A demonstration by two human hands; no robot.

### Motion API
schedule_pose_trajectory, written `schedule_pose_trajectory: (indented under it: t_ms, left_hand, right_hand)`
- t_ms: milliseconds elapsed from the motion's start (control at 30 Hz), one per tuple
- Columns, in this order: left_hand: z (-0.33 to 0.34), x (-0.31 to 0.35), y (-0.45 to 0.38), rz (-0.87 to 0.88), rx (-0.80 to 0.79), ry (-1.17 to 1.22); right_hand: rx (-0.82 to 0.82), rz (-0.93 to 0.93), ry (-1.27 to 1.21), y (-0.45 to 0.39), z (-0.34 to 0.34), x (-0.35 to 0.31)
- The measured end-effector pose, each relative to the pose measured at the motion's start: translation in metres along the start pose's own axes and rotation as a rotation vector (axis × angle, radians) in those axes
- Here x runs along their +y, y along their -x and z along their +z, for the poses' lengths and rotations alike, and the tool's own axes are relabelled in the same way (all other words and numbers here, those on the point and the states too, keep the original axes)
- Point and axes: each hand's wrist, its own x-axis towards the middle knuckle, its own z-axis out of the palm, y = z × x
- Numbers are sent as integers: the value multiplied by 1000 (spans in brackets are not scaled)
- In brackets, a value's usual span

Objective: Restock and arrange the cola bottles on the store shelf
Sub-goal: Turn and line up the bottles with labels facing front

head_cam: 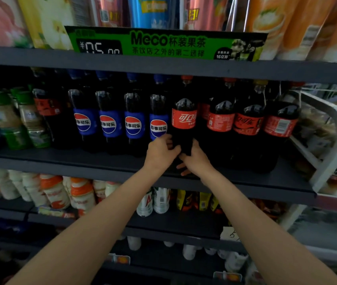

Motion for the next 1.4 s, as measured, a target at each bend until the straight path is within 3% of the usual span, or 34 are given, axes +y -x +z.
schedule_pose_trajectory:
  t_ms: [333,533,700,967,1100,1400]
  left_hand:
    - [7,-1,-7,-15,35,-97]
    - [0,-5,-14,3,-26,-130]
    - [-6,-8,-19,38,-120,-124]
    - [-4,-10,-19,78,-132,-138]
    - [5,-5,-21,23,-157,-177]
    - [18,0,-32,-26,-133,-173]
  right_hand:
    - [53,-28,145,17,0,-7]
    - [99,2,-89,18,-9,-2]
    - [3,19,-68,9,3,-5]
    - [172,-2,35,-1,14,-2]
    - [229,45,10,-6,12,-2]
    - [164,174,37,-22,4,-14]
